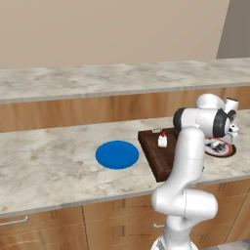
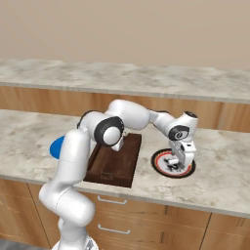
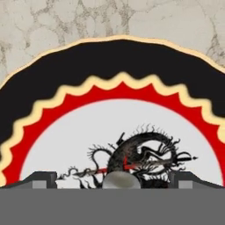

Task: Move the dessert items from the plates to the tray.

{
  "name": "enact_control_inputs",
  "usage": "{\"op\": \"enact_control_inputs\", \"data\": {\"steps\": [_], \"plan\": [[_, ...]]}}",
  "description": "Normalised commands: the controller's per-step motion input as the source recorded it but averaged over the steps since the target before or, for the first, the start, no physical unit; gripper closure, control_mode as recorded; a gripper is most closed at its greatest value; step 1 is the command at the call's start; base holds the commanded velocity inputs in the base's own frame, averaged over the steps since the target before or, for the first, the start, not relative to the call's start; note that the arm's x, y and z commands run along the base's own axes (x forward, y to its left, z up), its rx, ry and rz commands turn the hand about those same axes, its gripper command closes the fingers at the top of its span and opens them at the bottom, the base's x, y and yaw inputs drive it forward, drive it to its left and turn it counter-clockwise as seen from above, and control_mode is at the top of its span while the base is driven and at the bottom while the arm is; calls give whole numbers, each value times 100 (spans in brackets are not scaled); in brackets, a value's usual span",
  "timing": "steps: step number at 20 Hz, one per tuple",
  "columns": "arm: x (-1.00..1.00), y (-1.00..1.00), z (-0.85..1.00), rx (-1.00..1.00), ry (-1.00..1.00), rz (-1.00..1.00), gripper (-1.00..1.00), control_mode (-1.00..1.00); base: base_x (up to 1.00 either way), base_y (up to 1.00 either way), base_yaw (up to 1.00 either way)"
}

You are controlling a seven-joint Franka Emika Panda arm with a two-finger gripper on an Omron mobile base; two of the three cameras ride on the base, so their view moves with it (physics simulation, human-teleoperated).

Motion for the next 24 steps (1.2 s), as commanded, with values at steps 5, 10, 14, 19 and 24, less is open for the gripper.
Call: {"op": "enact_control_inputs", "data": {"steps": [5,10,14,19,24], "plan": [[0,9,-5,0,0,0,-100,-100,0,0,0],[-6,20,-2,-2,1,-1,-100,-100,0,0,0],[-29,2,-1,-1,0,-2,-100,-100,0,0,0],[-30,2,-2,-1,1,-3,100,-100,0,0,0],[-2,16,-8,-1,2,-1,100,-100,0,0,0]]}}
